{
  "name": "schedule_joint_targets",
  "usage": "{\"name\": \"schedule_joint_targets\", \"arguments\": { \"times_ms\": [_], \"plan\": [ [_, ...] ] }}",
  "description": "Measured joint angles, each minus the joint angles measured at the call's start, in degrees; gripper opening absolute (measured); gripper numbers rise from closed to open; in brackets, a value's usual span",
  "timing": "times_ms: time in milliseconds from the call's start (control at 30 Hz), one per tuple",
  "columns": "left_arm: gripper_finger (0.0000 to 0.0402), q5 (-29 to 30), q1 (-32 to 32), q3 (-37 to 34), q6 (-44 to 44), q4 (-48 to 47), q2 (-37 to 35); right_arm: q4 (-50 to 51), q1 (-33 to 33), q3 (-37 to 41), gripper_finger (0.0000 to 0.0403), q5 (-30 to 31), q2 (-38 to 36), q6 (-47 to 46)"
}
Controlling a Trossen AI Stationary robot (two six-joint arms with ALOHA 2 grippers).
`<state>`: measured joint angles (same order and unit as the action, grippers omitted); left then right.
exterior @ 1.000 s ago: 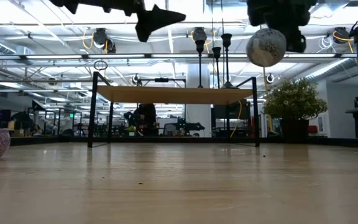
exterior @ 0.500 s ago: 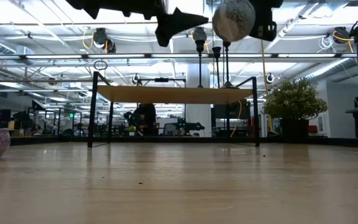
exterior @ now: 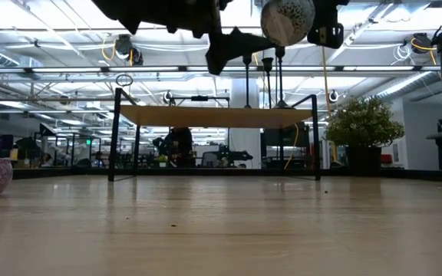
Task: Pick & Place candle stick holders
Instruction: Put the blue patterned scented candle on the shelf
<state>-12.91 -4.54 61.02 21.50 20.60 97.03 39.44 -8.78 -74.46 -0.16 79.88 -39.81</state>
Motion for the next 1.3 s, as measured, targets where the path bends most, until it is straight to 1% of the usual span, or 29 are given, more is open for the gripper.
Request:
{"name": "schedule_joint_targets", "arguments": {
  "times_ms": [233,333,533,633,833,933,1167,1300],
  "plan": [
    [0.032,-1.2,0.4,5.8,-1.3,-3.3,3.3,0.9,-0.4,0.0,0.0,0.6,-0.1,0.1],
    [0.032,-2.0,0.7,6.1,-1.4,-3.5,3.6,1.2,-0.4,0.1,0.0,1.5,0.0,0.1],
    [0.032,-3.4,1.1,6.5,3.2,-3.3,4.3,1.4,-0.4,0.1,0.0,1.9,0.0,0.6],
    [0.032,-3.4,1.2,6.5,4.7,-3.7,4.2,1.2,-0.4,0.1,0.0,3.7,0.0,1.2],
    [0.0321,-4.6,1.4,6.5,4.1,-3.6,4.2,0.7,-0.3,0.1,0.0,4.2,0.0,1.3],
    [0.0333,-4.9,1.6,6.5,3.2,-3.5,4.2,-0.1,-0.2,0.1,0.0,4.8,0.0,1.0],
    [0.0382,-5.0,1.7,6.5,3.3,-3.3,4.3,-2.4,-0.2,0.1,0.0,5.3,0.0,1.3],
    [0.0398,-5.0,2.1,6.5,6.1,-3.4,4.3,-2.3,-0.2,0.1,0.0,5.4,0.0,1.4]
  ]
}}
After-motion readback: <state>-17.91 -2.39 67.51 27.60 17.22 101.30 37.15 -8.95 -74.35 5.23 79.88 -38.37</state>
